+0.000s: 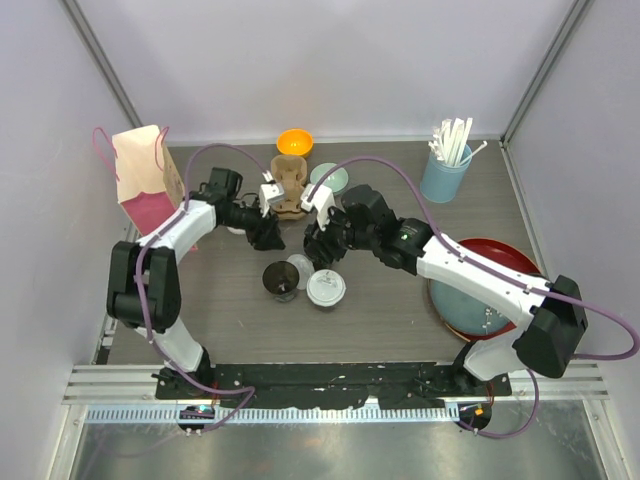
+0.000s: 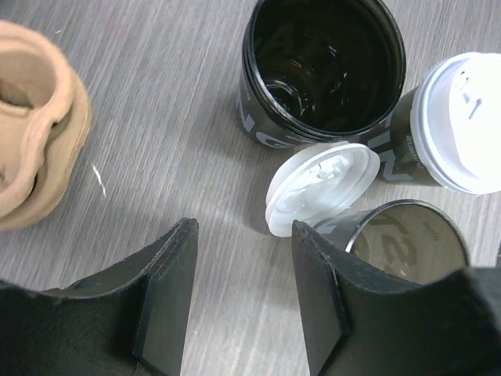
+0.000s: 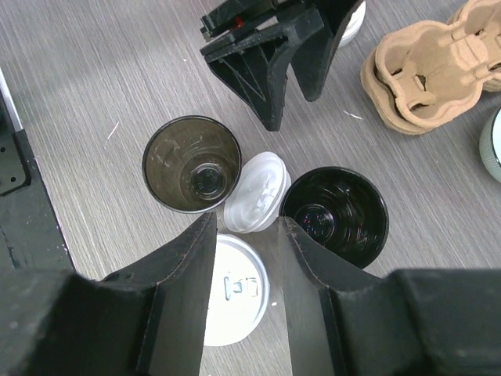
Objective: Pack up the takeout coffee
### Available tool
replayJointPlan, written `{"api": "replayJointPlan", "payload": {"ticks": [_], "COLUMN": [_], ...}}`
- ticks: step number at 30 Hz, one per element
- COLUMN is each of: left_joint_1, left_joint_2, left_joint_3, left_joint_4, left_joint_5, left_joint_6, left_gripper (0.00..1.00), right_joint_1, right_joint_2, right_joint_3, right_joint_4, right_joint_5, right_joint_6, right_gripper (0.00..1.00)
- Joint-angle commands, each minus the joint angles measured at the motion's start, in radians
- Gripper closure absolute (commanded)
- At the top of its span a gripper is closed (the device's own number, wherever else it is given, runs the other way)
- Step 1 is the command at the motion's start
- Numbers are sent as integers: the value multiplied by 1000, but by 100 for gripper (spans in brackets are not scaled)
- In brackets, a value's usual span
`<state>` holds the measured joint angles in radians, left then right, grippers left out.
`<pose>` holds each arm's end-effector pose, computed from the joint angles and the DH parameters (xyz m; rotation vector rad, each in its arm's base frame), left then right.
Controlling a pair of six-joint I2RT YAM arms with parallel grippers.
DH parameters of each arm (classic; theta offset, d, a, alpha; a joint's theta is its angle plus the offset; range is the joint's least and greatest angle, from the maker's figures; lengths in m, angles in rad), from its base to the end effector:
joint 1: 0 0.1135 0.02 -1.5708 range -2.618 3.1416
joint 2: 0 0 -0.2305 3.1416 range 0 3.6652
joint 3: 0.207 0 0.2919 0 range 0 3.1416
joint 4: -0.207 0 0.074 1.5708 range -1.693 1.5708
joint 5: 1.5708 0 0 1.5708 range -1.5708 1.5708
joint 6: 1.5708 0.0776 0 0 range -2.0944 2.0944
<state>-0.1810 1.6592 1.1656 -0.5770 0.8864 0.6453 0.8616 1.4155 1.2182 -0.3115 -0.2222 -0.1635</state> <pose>0.3623 -0.1274 0.1526 1.1831 2.0017 -0.9307 0.2520 0.3200 0.2711 -1.1652 1.7864 0.6506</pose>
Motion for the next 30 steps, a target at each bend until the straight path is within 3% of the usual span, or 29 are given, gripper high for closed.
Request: {"api": "replayJointPlan", "payload": {"ticks": [1,11,18,22,30], "left_joint_1": [-44,-87,-120,-124,-150], "left_joint_2": [83,178,250,275,266], "left_joint_3": [69,155,256,267,256], "left_joint_4": [-33,-93,-383,-470,-380], "left_joint_5": [48,22,-9,-29,-63], "left_joint_6": [140,204,428,534,449], "left_gripper": [45,47,46,47,46], "right_joint_1": [-1,-1,-3,-4,-4], "right_joint_2": [-52,-75,-89,-99,-96], "right_joint_3": [-8,-43,-57,-63,-77], "right_joint_4": [51,52,46,38,38], "right_joint_5": [-2,1,-6,0,-20], "right_joint_6": [12,2,-16,-25,-30], "right_gripper": [57,57,57,57,57]}}
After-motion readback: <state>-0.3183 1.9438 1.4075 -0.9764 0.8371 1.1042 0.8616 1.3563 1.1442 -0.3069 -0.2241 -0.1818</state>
